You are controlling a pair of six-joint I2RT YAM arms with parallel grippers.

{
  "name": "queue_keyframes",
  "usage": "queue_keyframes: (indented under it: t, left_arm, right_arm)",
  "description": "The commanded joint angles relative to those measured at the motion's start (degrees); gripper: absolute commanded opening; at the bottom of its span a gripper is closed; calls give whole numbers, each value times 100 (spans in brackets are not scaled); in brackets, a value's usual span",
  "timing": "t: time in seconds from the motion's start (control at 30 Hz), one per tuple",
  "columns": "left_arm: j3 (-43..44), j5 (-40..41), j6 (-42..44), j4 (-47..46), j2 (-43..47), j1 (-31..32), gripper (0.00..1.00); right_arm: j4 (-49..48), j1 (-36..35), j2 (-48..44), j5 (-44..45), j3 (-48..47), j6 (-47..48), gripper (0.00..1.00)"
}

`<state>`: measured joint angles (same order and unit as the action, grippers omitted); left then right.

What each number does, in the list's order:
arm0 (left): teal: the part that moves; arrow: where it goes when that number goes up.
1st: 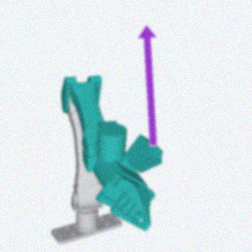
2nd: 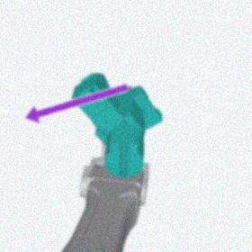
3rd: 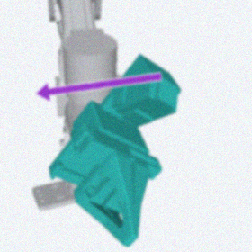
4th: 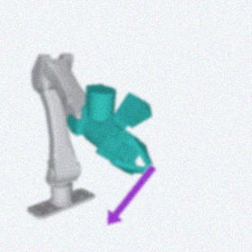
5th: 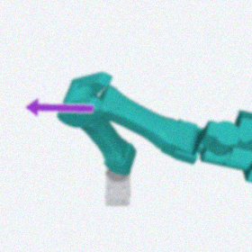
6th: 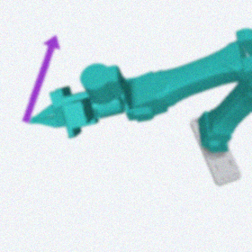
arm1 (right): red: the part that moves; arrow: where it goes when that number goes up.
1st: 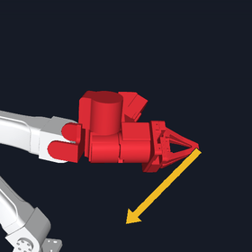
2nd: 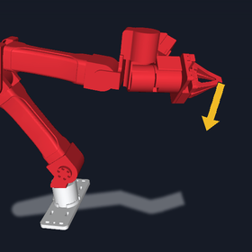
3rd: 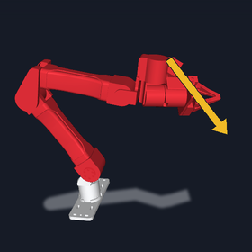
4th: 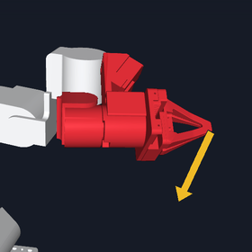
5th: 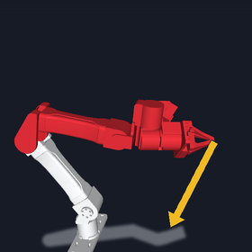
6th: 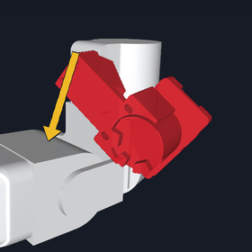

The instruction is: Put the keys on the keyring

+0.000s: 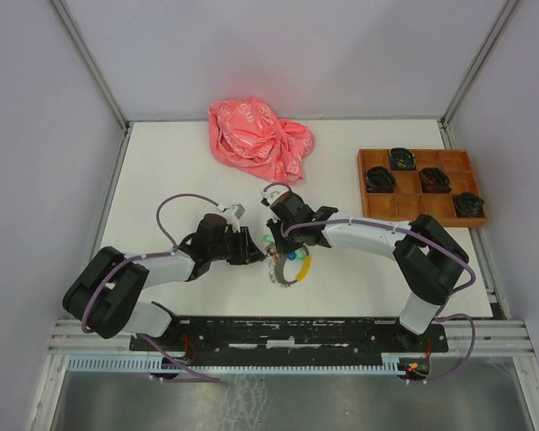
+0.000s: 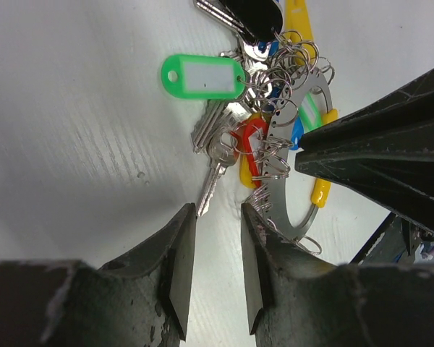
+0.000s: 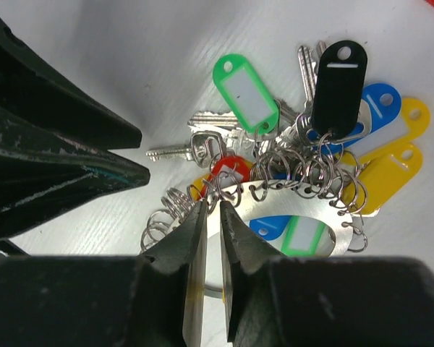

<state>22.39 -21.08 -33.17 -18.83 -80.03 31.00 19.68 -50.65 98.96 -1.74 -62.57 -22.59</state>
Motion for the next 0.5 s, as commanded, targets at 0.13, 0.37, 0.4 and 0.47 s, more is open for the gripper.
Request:
queue_keyframes:
  t: [0.13, 0.37, 0.4, 0.47]
  left_arm:
    - [207, -56, -127, -393, -132, 90, 38]
    - [230, -57, -119, -402, -185, 115, 37]
    - [226, -50, -120, -407, -192, 123, 37]
    - [228, -65, -128, -419, -206, 135, 37]
  right_arm:
    - [-317, -58, 120, 293, -322, -419, 20]
    - [-155, -94, 142, 242, -417, -516, 20]
    - [-124, -102, 149, 277, -420, -532, 20]
    - [-40, -107, 172, 358, -435, -541, 20]
